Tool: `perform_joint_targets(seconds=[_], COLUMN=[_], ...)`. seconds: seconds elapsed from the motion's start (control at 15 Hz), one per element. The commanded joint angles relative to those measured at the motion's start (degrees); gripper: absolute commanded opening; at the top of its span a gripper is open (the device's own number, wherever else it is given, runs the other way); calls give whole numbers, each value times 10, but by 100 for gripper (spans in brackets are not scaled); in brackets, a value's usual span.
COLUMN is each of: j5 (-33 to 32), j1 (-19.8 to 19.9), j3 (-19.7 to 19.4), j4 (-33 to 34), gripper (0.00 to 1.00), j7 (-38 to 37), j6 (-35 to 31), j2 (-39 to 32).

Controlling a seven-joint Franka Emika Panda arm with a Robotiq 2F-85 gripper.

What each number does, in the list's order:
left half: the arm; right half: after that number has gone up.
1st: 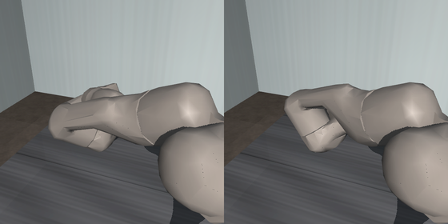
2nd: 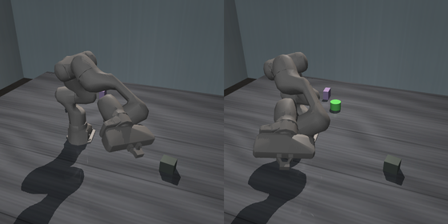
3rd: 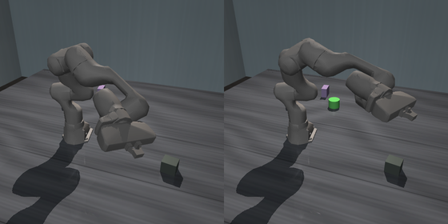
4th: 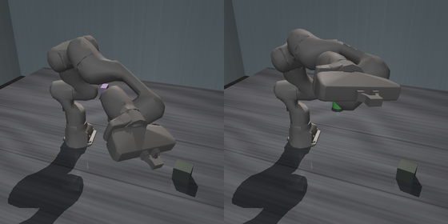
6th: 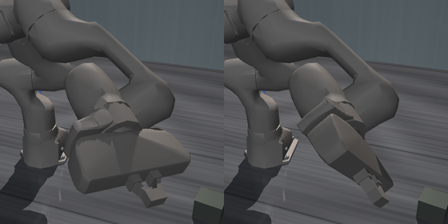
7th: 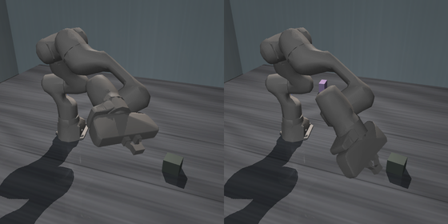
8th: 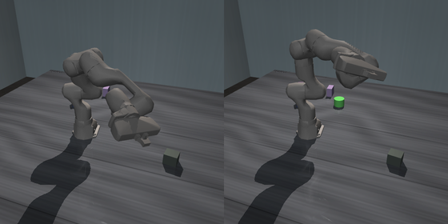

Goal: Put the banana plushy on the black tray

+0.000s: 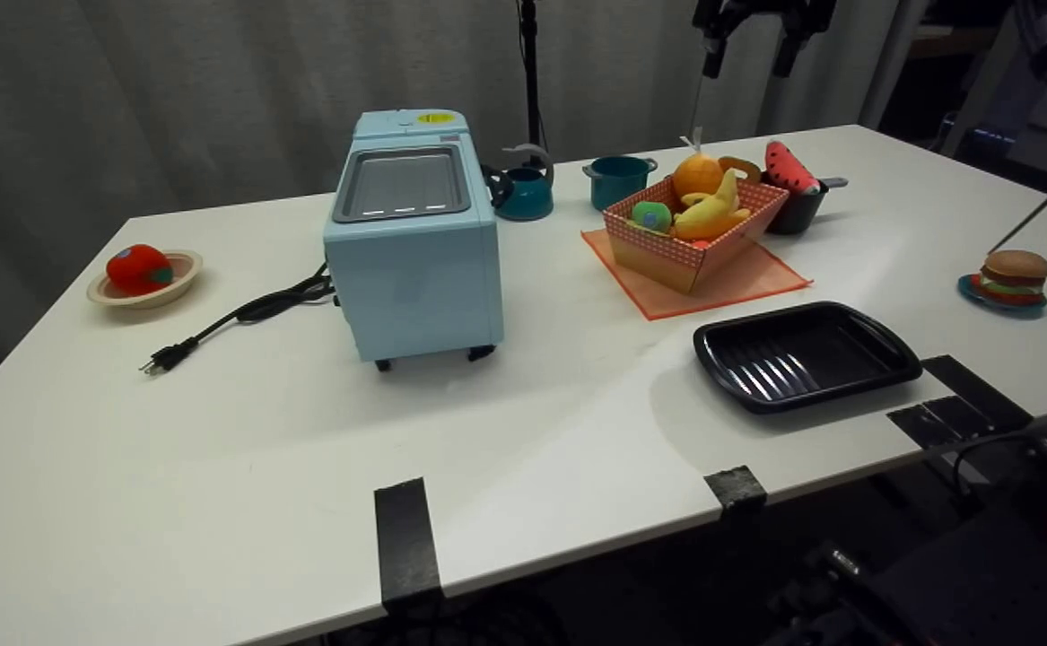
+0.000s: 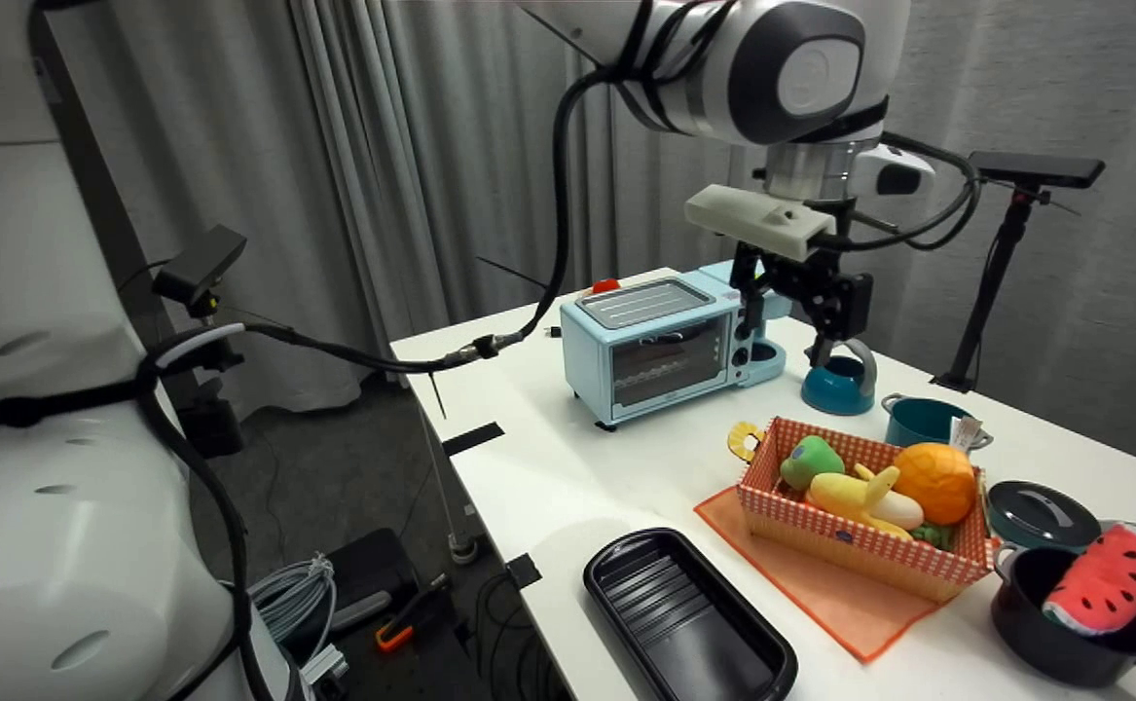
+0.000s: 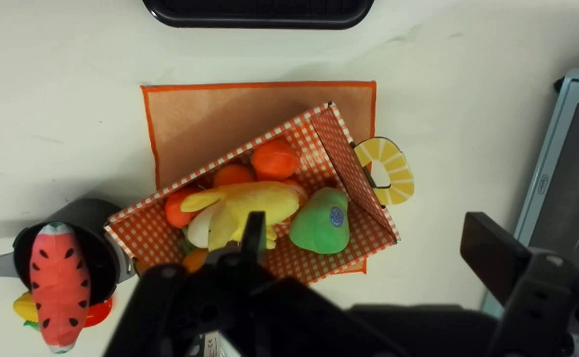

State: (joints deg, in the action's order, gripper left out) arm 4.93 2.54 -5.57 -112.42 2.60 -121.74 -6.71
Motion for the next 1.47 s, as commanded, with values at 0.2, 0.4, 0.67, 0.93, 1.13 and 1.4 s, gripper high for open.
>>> perform_joint_targets(seconds=[0.2, 0.4, 0.67, 0.93, 1.13, 1.4], j5=[28, 26, 30, 38, 31, 24], j1=[32, 41, 50, 55, 52, 48], j3=[9, 13, 16, 17, 13, 8], j4=[200, 264, 322, 359, 379, 396], gripper=[100, 100, 100, 100, 100, 100], j7=[12, 6, -11, -39, -62, -92], j6=[25, 26, 23, 23, 25, 30], j2=[-163, -213, -261, -297, -320, -340])
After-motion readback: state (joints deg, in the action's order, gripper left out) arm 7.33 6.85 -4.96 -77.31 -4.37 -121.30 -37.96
